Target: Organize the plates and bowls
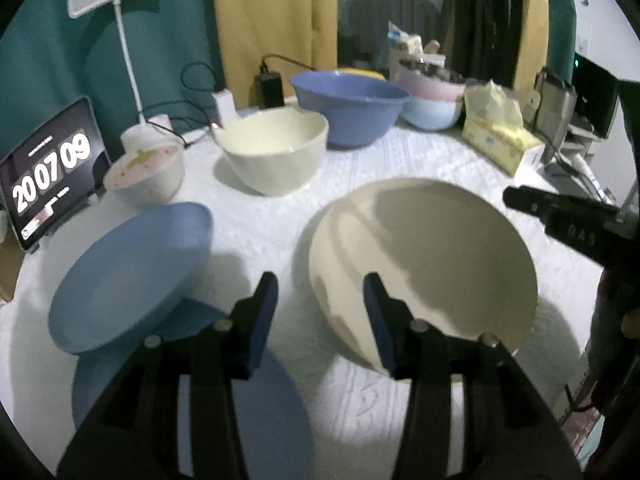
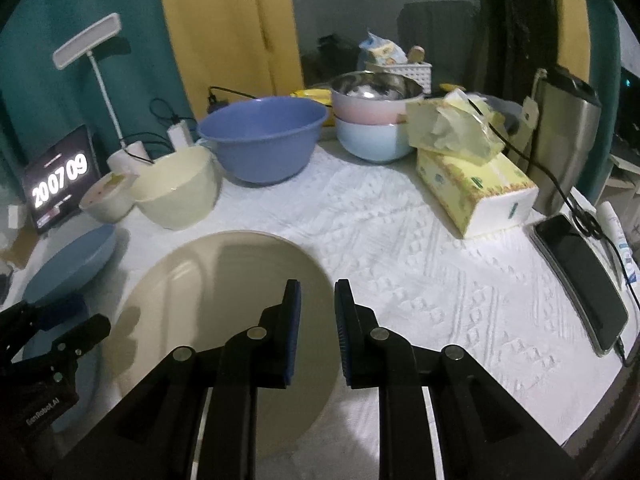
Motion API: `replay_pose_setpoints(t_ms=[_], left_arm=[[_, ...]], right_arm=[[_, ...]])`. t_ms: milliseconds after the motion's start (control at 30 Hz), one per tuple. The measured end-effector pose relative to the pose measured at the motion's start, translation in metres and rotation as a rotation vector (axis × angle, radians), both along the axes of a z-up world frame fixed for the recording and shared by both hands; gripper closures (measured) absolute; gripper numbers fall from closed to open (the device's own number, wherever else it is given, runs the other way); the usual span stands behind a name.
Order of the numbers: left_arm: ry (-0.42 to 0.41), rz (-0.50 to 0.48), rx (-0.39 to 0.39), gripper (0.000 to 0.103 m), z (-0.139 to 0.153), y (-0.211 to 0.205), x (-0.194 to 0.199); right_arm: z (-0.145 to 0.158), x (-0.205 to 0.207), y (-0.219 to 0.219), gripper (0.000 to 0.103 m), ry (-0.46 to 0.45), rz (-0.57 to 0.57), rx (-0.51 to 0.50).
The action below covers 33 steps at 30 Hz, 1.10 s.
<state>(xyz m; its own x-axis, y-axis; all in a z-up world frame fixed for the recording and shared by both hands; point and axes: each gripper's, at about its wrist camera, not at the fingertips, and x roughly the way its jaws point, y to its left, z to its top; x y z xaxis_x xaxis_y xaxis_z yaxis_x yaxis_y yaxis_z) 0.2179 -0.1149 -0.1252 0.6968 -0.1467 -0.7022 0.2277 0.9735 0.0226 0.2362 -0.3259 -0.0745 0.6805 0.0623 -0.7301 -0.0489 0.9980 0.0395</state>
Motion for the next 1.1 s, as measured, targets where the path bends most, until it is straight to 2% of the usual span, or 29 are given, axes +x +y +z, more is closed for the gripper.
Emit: replay_pose_setpoints(t_ms=[700,900,1100], left_arm=[[-0.121,0.130,-0.098,0.057,0.037,0.084,-0.020],[-0.170,0.178,-0.074,0.056,0.042,0.107,-0.023],[-0.186,0.238,-0.090,0.056,0.045,0.140,-0.021]], right_arm=[[0.037,-0.006,0.081,0.082,-0.061,0.117,-0.037],[0.042,-0.004,0.103,0.081,-0.065,0.137,-0.057],[0.042,0.000,0.123,0.076,-0.060,0.165,-0.065]])
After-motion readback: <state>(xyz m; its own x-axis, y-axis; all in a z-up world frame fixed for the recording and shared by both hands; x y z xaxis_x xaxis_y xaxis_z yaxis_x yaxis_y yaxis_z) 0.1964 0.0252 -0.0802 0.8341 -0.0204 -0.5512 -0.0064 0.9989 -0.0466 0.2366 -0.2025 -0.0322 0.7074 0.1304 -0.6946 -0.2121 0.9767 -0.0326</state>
